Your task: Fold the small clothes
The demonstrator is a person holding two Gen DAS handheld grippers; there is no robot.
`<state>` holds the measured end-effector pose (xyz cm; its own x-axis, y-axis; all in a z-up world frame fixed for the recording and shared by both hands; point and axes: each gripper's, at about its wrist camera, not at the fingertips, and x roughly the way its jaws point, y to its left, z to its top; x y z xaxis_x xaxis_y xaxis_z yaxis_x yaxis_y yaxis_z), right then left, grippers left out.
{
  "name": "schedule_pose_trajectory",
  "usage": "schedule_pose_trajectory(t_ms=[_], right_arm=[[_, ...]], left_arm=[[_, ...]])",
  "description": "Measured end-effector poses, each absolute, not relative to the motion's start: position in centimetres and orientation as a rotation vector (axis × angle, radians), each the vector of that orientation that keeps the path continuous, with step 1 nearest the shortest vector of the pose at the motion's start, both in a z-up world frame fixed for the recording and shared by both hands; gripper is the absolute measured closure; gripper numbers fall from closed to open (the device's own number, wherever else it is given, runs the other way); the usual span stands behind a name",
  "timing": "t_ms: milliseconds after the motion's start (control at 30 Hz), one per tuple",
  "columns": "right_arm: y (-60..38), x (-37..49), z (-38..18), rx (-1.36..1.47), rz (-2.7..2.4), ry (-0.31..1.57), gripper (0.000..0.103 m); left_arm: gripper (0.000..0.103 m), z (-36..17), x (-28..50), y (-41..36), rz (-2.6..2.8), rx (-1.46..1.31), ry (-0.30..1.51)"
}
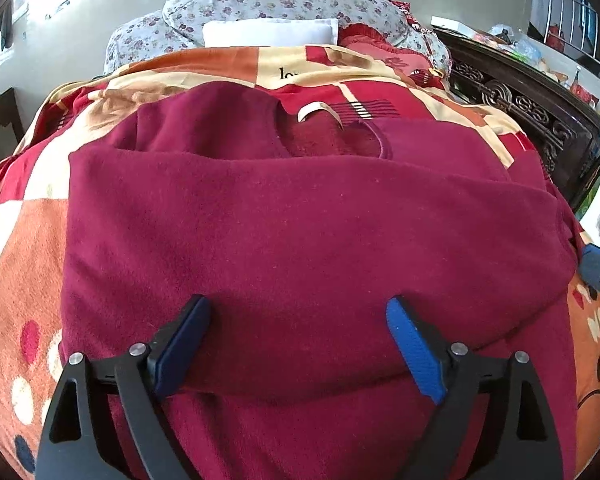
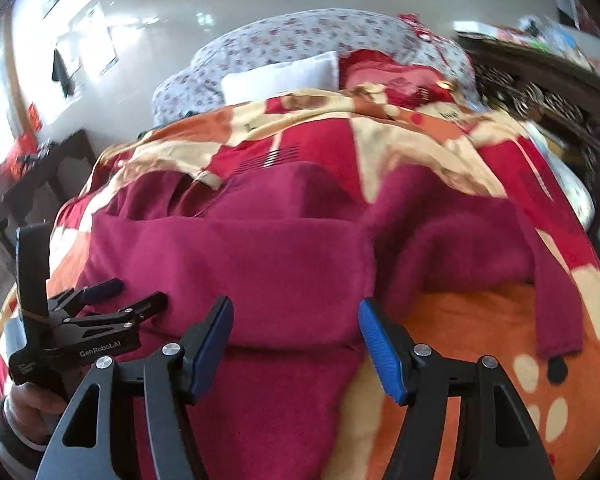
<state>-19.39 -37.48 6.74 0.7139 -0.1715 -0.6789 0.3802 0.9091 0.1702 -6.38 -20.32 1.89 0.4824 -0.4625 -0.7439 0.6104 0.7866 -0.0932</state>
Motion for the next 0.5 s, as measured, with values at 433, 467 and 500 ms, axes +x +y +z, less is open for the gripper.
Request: schedule_pose_trajectory(t_ms=[433,467,500], right_arm=[[-36.0,-15.2,4.4,0.263,-0.351,0.790,0.030],[-36.0,-15.5,4.7,0.284,-0.341,0.783,0.029],[-36.0,-15.7,5.1,0.304,-0.326,0.770,0.029]], left_arm=[[0.013,4.6,-6.1,-15.7,-0.476,0.174,0.710],[0.013,4.6,-5.6,-15.1,-0.451,0.164,0.714],[0.013,4.6,-4.9,-14.2,-0.426,0.137,0.725]])
